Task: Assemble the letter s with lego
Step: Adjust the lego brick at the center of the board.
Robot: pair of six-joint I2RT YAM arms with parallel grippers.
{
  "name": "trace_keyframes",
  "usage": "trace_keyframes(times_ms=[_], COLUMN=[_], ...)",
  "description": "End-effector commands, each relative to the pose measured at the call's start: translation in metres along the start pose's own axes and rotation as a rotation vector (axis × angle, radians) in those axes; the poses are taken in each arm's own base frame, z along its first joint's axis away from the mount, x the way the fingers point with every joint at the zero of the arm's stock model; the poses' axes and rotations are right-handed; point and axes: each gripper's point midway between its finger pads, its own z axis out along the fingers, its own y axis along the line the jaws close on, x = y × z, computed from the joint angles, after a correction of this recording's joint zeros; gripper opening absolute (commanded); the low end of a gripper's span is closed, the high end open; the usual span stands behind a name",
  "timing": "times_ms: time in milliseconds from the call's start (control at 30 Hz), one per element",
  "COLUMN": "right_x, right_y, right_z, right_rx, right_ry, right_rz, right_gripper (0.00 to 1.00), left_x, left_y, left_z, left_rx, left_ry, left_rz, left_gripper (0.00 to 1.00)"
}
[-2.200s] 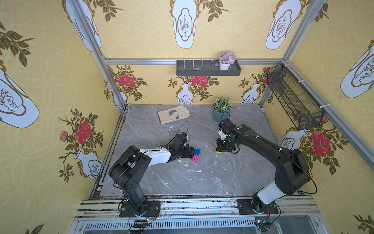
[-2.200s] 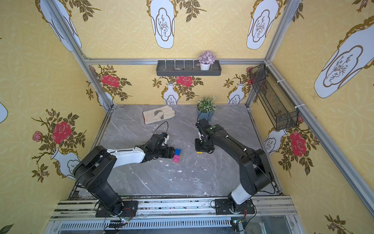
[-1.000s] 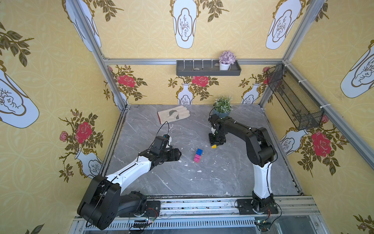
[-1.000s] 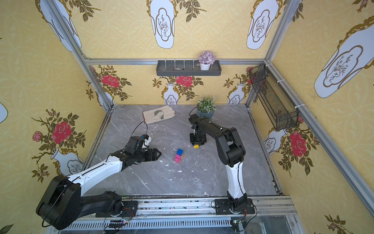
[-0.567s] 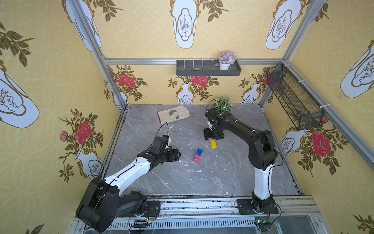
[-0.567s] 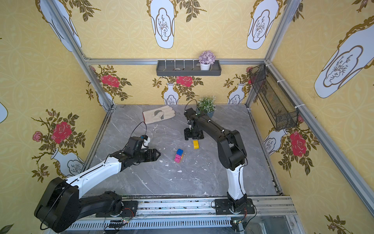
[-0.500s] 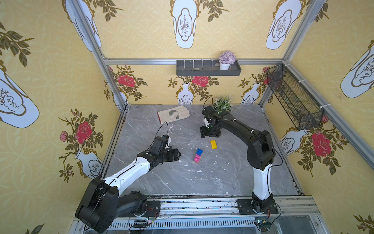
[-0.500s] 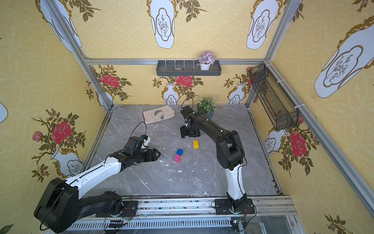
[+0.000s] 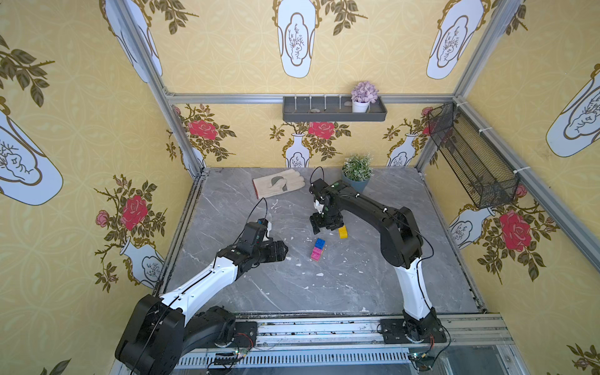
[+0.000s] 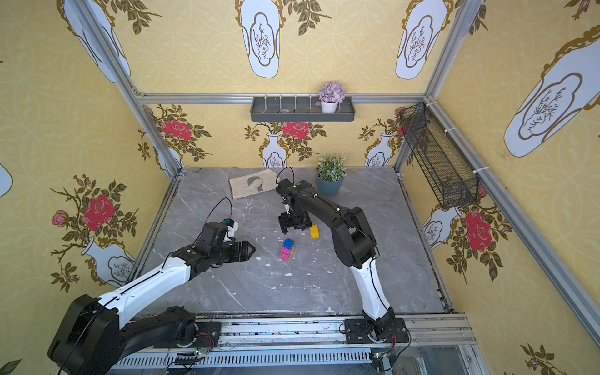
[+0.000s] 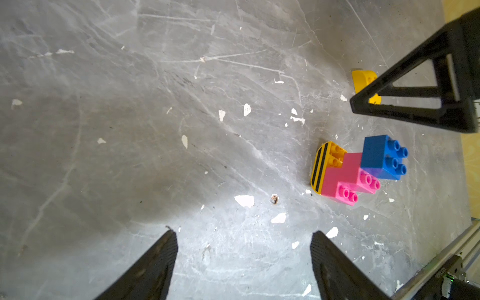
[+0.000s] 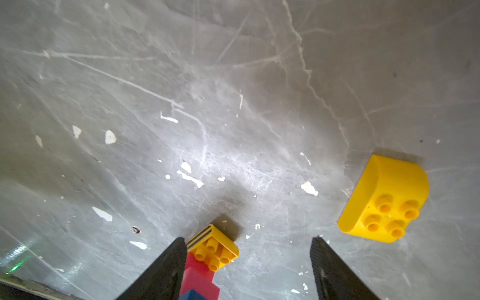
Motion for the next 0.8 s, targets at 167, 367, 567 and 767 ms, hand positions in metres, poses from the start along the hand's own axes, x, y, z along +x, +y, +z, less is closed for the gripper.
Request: trace_keyframes(times_ms=[167, 367, 567, 767], right_x=[0.025, 0.038, 0.054, 0.053], right_y=[-0.006, -0.008, -0.008, -0.011], right_z=[-0.006, -0.007, -0.007, -0.017], right_rx=[0.029, 0.036, 0.044, 0.048], right_ry=[0.026, 0.04, 0.056, 0.015], right_rz=[0.013, 0.021, 0.031, 0.048], right_gripper=[0.76, 0.76, 0.75, 0.78], left_x=[0.002, 0.002, 0.001, 0.001], left_y=[0.004, 0.005, 0.003, -0.023], left_z=[0.003, 0.004, 0.005, 0.006], left_rx=[-0.011, -0.014, -0.01, 0.077], left_ry=[0.005, 0.009, 0.013, 0.019], left_rz=[0.0, 0.003, 0.038, 0.233], left_gripper=[0.83, 0.83, 0.83, 0.84])
